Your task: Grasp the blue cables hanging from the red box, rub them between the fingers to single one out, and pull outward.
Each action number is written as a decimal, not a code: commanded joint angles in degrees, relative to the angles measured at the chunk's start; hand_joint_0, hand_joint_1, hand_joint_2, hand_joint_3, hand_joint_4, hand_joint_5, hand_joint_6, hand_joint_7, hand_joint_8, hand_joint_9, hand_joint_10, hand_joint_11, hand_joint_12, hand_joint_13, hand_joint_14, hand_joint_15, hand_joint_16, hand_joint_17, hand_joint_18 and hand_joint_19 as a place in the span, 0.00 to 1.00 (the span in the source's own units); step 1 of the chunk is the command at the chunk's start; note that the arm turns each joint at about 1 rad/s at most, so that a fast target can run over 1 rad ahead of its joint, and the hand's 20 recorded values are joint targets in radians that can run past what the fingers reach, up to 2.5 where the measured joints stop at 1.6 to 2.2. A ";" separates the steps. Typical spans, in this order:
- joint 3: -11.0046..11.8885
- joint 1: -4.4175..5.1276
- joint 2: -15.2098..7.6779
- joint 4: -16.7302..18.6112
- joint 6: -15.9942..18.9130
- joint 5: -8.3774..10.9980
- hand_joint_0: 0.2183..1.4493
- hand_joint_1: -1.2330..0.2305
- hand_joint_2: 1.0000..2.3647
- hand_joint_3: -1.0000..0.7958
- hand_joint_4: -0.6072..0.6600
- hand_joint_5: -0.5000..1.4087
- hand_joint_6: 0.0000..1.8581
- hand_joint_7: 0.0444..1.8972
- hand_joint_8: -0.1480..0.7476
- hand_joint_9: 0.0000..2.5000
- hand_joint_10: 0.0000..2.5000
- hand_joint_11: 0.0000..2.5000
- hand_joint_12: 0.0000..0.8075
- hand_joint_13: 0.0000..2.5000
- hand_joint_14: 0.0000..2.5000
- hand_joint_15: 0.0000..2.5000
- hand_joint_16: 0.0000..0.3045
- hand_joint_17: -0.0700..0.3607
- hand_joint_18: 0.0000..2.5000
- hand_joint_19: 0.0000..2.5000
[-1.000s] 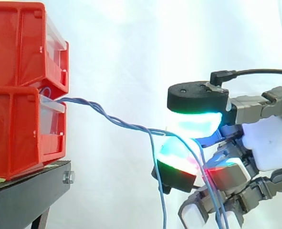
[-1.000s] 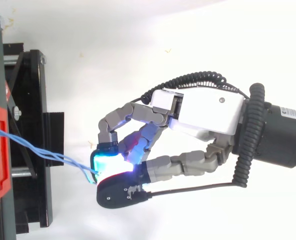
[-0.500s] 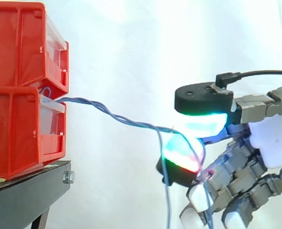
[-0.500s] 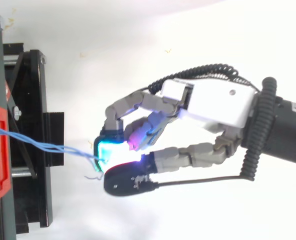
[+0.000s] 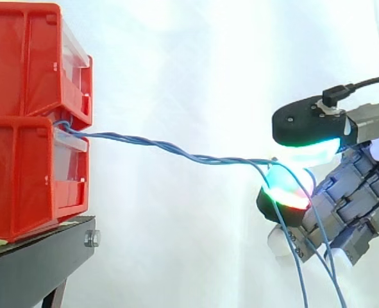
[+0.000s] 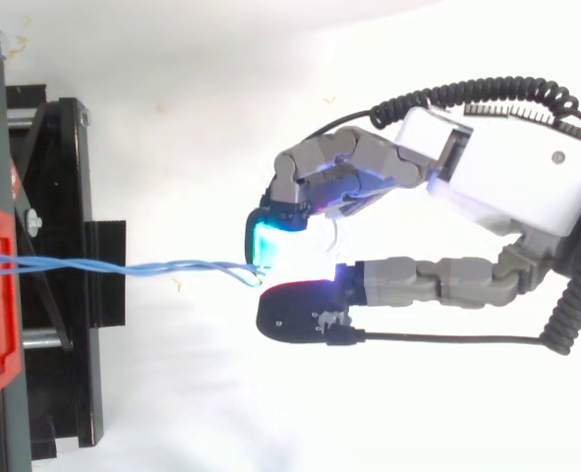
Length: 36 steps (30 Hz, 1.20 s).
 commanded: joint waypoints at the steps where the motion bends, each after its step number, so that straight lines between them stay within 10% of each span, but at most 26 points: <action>1: -0.02 0.20 0.05 0.70 -4.36 0.19 0.30 0.26 0.05 0.56 0.42 0.23 0.47 0.60 0.36 0.22 0.00 0.00 0.34 0.19 0.00 0.07 0.15 0.40 0.25 0.12; 19: -0.46 0.03 0.05 9.31 -27.03 0.27 0.31 0.26 0.01 0.57 0.43 0.22 0.47 0.60 0.37 0.24 0.00 0.00 0.36 0.20 0.00 0.08 0.15 0.40 0.24 0.13; 24: -0.37 0.20 0.05 6.59 -30.46 7.13 0.31 0.26 0.01 0.56 0.43 0.22 0.47 0.59 0.37 0.25 0.00 0.01 0.35 0.20 0.00 0.07 0.15 0.40 0.25 0.14; 25: -0.54 0.20 -0.04 5.36 -31.95 14.25 0.31 0.26 0.01 0.56 0.43 0.22 0.47 0.59 0.37 0.25 0.00 0.01 0.35 0.20 0.00 0.07 0.15 0.40 0.25 0.14; 27: -0.46 0.38 0.05 5.27 -32.13 17.76 0.31 0.26 0.02 0.56 0.43 0.22 0.47 0.60 0.38 0.26 0.00 0.01 0.35 0.20 0.00 0.07 0.15 0.40 0.25 0.14; 36: -0.54 1.35 -0.04 5.53 -28.09 15.39 0.31 0.27 0.02 0.56 0.44 0.22 0.47 0.60 0.38 0.27 0.00 0.03 0.34 0.20 0.00 0.06 0.15 0.40 0.25 0.14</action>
